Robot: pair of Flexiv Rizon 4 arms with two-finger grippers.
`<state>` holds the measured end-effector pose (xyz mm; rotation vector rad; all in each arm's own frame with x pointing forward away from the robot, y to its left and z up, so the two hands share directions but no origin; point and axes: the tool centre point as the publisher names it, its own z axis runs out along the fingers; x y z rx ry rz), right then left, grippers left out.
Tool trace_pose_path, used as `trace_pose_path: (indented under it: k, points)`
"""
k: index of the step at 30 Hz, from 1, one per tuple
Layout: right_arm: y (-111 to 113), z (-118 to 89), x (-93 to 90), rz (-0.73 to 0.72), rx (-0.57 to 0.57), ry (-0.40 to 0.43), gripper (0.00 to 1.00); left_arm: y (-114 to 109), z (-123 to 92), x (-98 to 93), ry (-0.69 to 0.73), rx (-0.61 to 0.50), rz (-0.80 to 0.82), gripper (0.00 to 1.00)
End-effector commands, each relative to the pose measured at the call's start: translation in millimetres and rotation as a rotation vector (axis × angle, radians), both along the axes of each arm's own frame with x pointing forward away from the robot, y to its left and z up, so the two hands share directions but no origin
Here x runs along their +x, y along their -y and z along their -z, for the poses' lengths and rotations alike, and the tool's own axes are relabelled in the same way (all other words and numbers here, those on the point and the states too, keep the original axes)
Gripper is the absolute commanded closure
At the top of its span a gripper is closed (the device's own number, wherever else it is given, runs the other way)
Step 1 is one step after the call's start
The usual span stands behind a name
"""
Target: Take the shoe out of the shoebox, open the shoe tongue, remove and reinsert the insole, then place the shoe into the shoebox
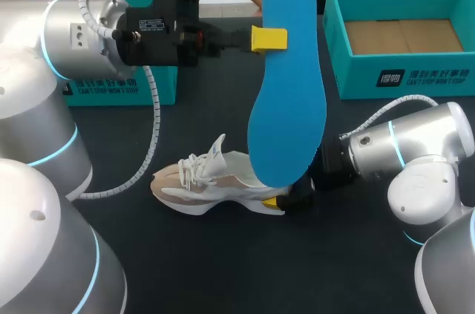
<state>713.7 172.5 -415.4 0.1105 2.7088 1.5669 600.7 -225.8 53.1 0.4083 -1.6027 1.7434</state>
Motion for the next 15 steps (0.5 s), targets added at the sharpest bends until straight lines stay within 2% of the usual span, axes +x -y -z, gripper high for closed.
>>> trace_pose_path:
  k: [1,14,15]
  points:
    - [-3.9,3.3,0.7,0.002,-0.006,0.0,1.0,-0.7,-2.9,-5.0,0.007,-0.002,-0.014,1.0]
    - [-3.9,3.3,0.7,0.002,-0.006,0.0,1.0,-0.7,-2.9,-5.0,0.007,-0.002,-0.014,1.0]
    - [-3.9,3.3,0.7,0.002,-0.006,0.0,0.8,-0.7,-2.9,-5.0,0.007,-0.002,-0.014,1.0]
